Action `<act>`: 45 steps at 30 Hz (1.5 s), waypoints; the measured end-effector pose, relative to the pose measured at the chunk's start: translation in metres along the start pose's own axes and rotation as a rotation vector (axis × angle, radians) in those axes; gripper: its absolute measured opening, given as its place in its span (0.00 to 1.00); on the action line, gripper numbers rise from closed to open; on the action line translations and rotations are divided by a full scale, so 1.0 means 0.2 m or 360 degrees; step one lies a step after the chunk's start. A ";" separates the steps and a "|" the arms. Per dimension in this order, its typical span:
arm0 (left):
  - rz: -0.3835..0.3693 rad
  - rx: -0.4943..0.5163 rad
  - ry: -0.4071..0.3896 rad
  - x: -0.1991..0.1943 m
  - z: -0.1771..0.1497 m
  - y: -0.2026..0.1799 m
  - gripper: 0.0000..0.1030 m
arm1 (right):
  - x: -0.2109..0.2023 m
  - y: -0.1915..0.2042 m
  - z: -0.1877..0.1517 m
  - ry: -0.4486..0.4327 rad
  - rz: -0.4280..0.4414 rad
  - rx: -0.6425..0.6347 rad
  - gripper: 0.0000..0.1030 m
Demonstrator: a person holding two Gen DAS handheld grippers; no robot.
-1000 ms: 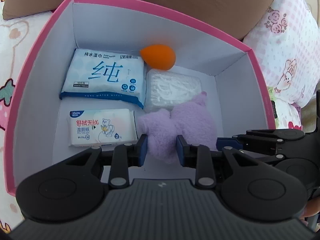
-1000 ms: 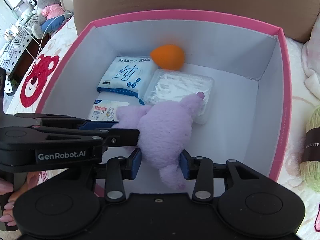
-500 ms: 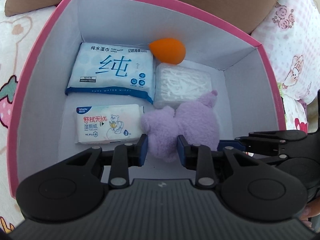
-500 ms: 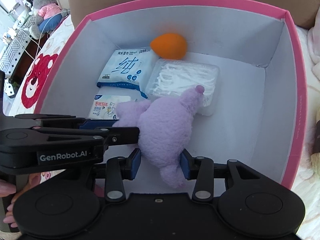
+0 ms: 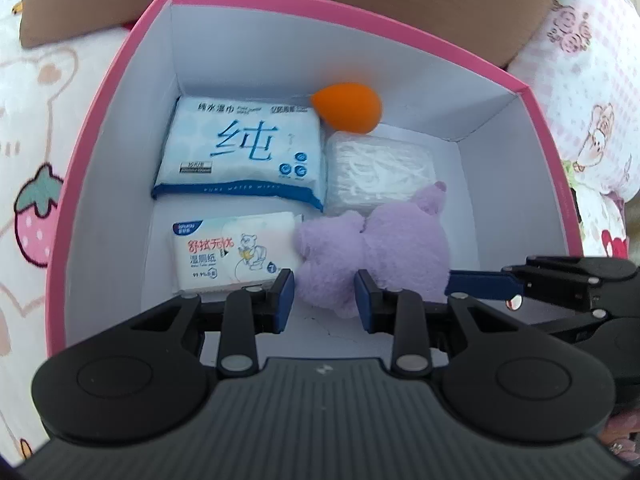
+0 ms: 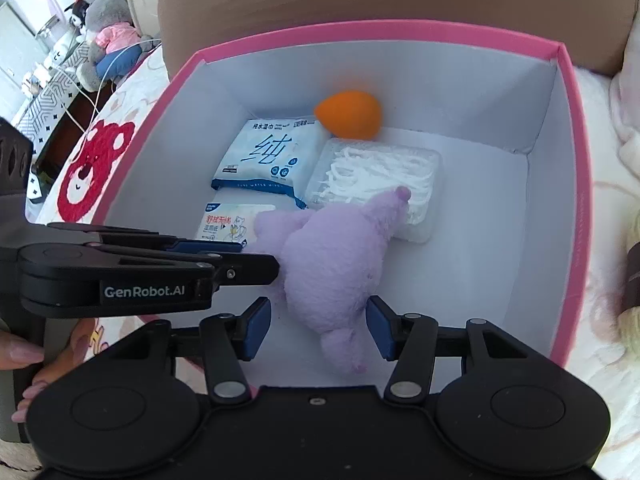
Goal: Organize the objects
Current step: 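Open the left gripper and raise it out of the pink box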
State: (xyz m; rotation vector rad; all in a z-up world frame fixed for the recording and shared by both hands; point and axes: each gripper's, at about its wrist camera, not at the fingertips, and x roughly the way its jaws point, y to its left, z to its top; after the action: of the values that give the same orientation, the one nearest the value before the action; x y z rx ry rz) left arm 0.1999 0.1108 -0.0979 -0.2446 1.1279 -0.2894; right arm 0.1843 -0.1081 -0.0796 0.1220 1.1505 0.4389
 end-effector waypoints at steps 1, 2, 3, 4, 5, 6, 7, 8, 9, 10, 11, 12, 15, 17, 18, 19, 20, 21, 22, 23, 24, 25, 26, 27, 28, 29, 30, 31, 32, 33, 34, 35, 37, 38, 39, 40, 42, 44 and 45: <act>-0.0008 0.0021 -0.0001 0.00 0.00 -0.01 0.28 | -0.01 0.01 0.00 -0.0019 -0.0009 -0.0017 0.56; -0.0027 0.0017 0.0002 -0.01 0.00 -0.02 0.25 | -0.02 0.01 -0.01 -0.0041 -0.0016 -0.0042 0.56; -0.0054 0.0003 0.0015 -0.01 -0.01 -0.03 0.18 | -0.04 0.02 -0.01 -0.0068 -0.0021 -0.0078 0.46; -0.0079 -0.0018 0.0029 0.00 0.00 -0.03 0.14 | -0.05 0.03 -0.02 -0.0102 -0.0013 -0.0129 0.36; -0.0101 -0.0034 0.0043 0.00 -0.01 -0.04 0.12 | -0.07 0.04 -0.03 -0.0119 0.0009 -0.0175 0.23; -0.0109 -0.0030 0.0044 0.00 -0.01 -0.05 0.12 | -0.08 0.05 -0.03 -0.0122 0.0031 -0.0196 0.22; -0.0095 -0.0023 0.0042 0.00 -0.01 -0.06 0.12 | -0.08 0.06 -0.03 -0.0109 0.0042 -0.0199 0.22; -0.0069 -0.0027 0.0036 0.00 -0.01 -0.07 0.12 | -0.08 0.06 -0.02 -0.0099 0.0032 -0.0197 0.22; -0.0049 -0.0027 0.0031 0.00 -0.01 -0.07 0.12 | -0.07 0.07 -0.02 -0.0093 0.0006 -0.0193 0.22; -0.0030 -0.0028 0.0028 0.00 -0.01 -0.07 0.12 | -0.07 0.07 -0.02 -0.0083 -0.0019 -0.0185 0.22; -0.0017 -0.0035 0.0029 0.00 -0.01 -0.07 0.12 | -0.06 0.06 -0.02 -0.0082 -0.0028 -0.0175 0.22; -0.0006 -0.0038 0.0032 0.00 -0.01 -0.07 0.12 | -0.07 0.05 -0.02 -0.0091 -0.0033 -0.0161 0.22; -0.0013 -0.0043 0.0015 -0.04 -0.01 -0.07 0.12 | -0.11 0.02 -0.03 -0.0126 -0.0020 -0.0105 0.25; -0.0024 -0.0051 -0.0024 -0.11 -0.01 -0.08 0.12 | -0.16 0.01 -0.04 -0.0149 0.0014 -0.0084 0.25; -0.0034 -0.0043 -0.0039 -0.14 -0.01 -0.09 0.12 | -0.18 0.01 -0.04 -0.0160 0.0029 -0.0076 0.25; -0.0043 -0.0036 -0.0053 -0.17 -0.01 -0.10 0.12 | -0.22 0.01 -0.04 -0.0176 0.0029 -0.0077 0.25; -0.0047 -0.0031 -0.0066 -0.20 -0.01 -0.11 0.12 | -0.25 0.01 -0.03 -0.0189 0.0021 -0.0086 0.25; -0.0043 -0.0022 -0.0081 -0.23 -0.01 -0.13 0.13 | -0.28 0.02 -0.03 -0.0198 0.0016 -0.0097 0.25; -0.0035 -0.0010 -0.0090 -0.25 -0.02 -0.14 0.13 | -0.32 0.03 -0.03 -0.0211 0.0012 -0.0105 0.25; -0.0027 0.0002 -0.0094 -0.27 -0.02 -0.16 0.14 | -0.35 0.03 -0.04 -0.0228 0.0012 -0.0108 0.25; -0.0025 0.0012 -0.0094 -0.29 -0.03 -0.17 0.14 | -0.38 0.04 -0.04 -0.0244 0.0017 -0.0109 0.25; -0.0027 0.0019 -0.0093 -0.31 -0.04 -0.18 0.14 | -0.40 0.05 -0.05 -0.0260 0.0025 -0.0112 0.26; -0.0021 0.0019 -0.0089 -0.33 -0.05 -0.20 0.14 | -0.43 0.06 -0.06 -0.0273 0.0032 -0.0117 0.26; -0.0014 0.0018 -0.0090 -0.35 -0.06 -0.21 0.14 | -0.45 0.07 -0.08 -0.0283 0.0034 -0.0131 0.27; -0.0001 0.0018 -0.0098 -0.37 -0.07 -0.22 0.15 | -0.47 0.08 -0.09 -0.0289 0.0031 -0.0154 0.29; 0.0012 0.0022 -0.0109 -0.39 -0.08 -0.23 0.16 | -0.49 0.09 -0.11 -0.0297 0.0025 -0.0177 0.32; 0.0019 0.0029 -0.0114 -0.41 -0.09 -0.25 0.16 | -0.50 0.10 -0.13 -0.0305 0.0018 -0.0193 0.33; 0.0022 0.0032 -0.0113 -0.43 -0.10 -0.26 0.16 | -0.52 0.11 -0.15 -0.0310 0.0016 -0.0204 0.33; 0.0023 0.0032 -0.0112 -0.45 -0.11 -0.26 0.18 | -0.54 0.12 -0.16 -0.0318 0.0022 -0.0213 0.35; 0.0028 0.0035 -0.0115 -0.47 -0.12 -0.27 0.19 | -0.55 0.13 -0.17 -0.0331 0.0035 -0.0223 0.39; 0.0038 0.0038 -0.0121 -0.49 -0.12 -0.28 0.20 | -0.57 0.14 -0.18 -0.0346 0.0043 -0.0235 0.42; 0.0053 0.0042 -0.0131 -0.52 -0.13 -0.29 0.22 | -0.59 0.15 -0.19 -0.0361 0.0044 -0.0245 0.48; 0.0067 0.0053 -0.0146 -0.56 -0.14 -0.30 0.26 | -0.63 0.17 -0.21 -0.0378 0.0044 -0.0269 0.56; 0.0073 0.0058 -0.0153 -0.59 -0.15 -0.31 0.28 | -0.65 0.19 -0.22 -0.0383 0.0039 -0.0285 0.57; 0.0080 0.0068 -0.0159 -0.61 -0.16 -0.32 0.30 | -0.66 0.20 -0.23 -0.0385 0.0036 -0.0296 0.58; 0.0090 0.0078 -0.0165 -0.63 -0.17 -0.33 0.31 | -0.68 0.20 -0.23 -0.0382 0.0038 -0.0304 0.60; 0.0108 0.0088 -0.0166 -0.67 -0.20 -0.34 0.38 | -0.71 0.22 -0.24 -0.0369 0.0037 -0.0310 0.64; 0.0122 0.0092 -0.0156 -0.72 -0.23 -0.35 0.44 | -0.73 0.25 -0.26 -0.0339 0.0028 -0.0348 0.74; 0.0127 0.0103 -0.0153 -0.74 -0.25 -0.36 0.46 | -0.75 0.26 -0.27 -0.0327 0.0016 -0.0386 0.80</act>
State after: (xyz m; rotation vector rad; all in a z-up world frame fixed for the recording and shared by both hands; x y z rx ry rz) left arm 0.0881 0.0932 0.0312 -0.1541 1.0290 -0.2402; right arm 0.0718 -0.1260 0.0426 -0.0380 0.8880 0.5584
